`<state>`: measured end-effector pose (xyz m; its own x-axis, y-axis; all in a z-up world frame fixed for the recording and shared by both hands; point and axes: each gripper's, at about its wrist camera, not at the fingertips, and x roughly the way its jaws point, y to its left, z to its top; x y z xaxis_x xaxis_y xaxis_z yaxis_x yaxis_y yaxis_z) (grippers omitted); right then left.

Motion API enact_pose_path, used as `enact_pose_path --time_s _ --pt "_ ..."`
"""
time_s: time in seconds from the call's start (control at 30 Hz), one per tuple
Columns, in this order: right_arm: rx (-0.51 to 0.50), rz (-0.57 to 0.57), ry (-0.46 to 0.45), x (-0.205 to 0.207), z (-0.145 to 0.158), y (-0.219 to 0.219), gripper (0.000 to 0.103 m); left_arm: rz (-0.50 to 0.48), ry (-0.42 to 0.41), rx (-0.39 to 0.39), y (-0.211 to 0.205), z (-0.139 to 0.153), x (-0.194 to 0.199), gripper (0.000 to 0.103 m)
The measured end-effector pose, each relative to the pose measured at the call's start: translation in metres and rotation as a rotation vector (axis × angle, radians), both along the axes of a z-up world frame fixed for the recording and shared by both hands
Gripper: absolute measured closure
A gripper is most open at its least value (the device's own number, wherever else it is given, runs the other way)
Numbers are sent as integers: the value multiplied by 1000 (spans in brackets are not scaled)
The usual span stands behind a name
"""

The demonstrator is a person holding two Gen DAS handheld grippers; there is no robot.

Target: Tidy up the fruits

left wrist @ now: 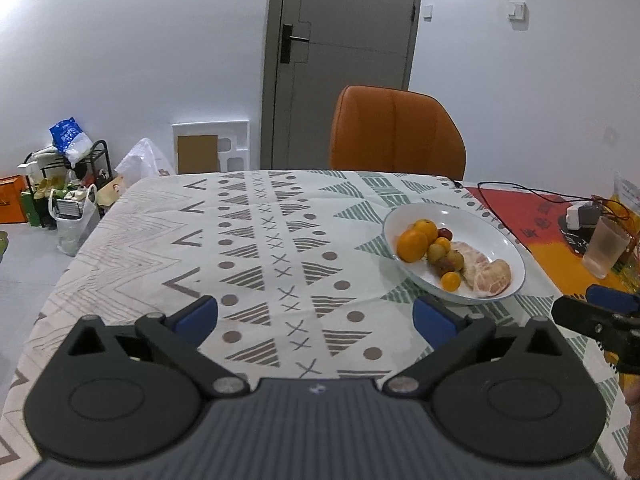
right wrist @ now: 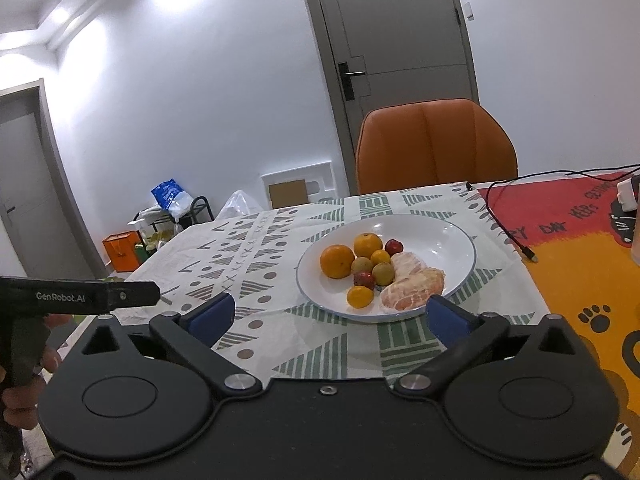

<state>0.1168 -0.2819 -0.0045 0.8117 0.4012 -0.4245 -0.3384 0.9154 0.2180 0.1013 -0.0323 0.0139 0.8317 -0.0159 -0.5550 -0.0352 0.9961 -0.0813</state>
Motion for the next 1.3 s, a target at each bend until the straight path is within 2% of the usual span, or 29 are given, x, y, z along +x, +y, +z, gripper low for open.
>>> enact_pose_path --time_s 0.43,0.87,1.3 --pt "1 31 -5 -18 9 1 0 37 -15 -33 26 2 -29 0" --pt "6 55 24 -29 1 -3 0 87 16 11 35 -8 -44 0" --pt "-8 66 34 -30 -2 2 0 82 17 26 33 -11 -48 0"
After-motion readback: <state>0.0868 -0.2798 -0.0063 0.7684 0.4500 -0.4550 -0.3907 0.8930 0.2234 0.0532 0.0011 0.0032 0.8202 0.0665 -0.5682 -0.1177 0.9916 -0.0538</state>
